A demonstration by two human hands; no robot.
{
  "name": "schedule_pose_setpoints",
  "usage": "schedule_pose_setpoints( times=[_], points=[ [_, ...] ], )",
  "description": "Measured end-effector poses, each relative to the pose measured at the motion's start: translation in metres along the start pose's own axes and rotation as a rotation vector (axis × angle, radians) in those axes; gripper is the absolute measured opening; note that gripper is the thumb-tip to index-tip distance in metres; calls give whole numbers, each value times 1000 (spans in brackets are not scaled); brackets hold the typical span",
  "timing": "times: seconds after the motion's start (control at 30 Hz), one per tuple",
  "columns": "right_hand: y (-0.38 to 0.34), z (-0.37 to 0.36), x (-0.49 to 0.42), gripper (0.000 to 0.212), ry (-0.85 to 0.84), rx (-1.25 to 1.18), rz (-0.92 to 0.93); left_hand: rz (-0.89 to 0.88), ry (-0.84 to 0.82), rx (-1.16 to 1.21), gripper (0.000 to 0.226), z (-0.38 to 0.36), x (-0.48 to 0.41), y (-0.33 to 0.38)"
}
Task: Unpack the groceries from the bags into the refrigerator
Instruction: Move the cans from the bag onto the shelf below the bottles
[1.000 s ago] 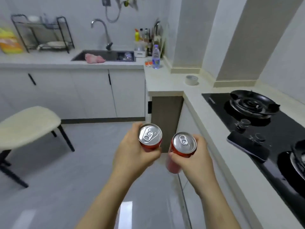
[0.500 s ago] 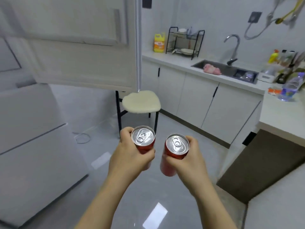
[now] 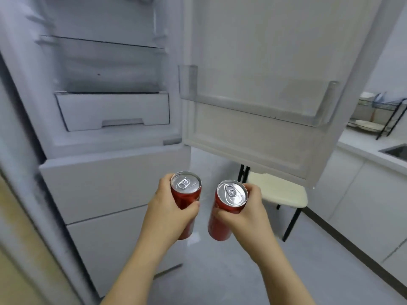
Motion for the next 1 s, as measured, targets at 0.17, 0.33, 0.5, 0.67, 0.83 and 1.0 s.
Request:
schedule_pose_setpoints(
  times=[0.17, 0.33, 0.5, 0.67, 0.83, 1.0],
  points=[
    [-16, -77, -56, 52, -106, -71, 73, 61, 108, 26, 56, 50, -56, -36],
    [-33, -144, -100, 48, -210, -138, 158, 101, 176, 75, 52, 94, -106, -59],
    [-53, -191, -143, 52, -304, -197, 223, 90, 259, 131, 51, 127, -149, -66],
    [-67, -225, -198, 57, -339, -275, 238, 68, 326, 156, 45, 147, -194, -66],
    [-87, -248, -253, 54, -420, -304, 300, 63, 429, 186, 43, 162, -247, -62],
    [-120, -267, -300, 39, -453, -317, 423, 25, 511, 233, 38, 177, -295, -44]
  ],
)
Point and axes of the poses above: each hand's wrist, its own x-axis away from the middle knuckle, its own z-axis out of the back of the hand, y = z × x, the point moved 5 cm from there along -x, towards the middle knuckle, and after that the axes turned 15 degrees about -x, right-handed, at the moved point
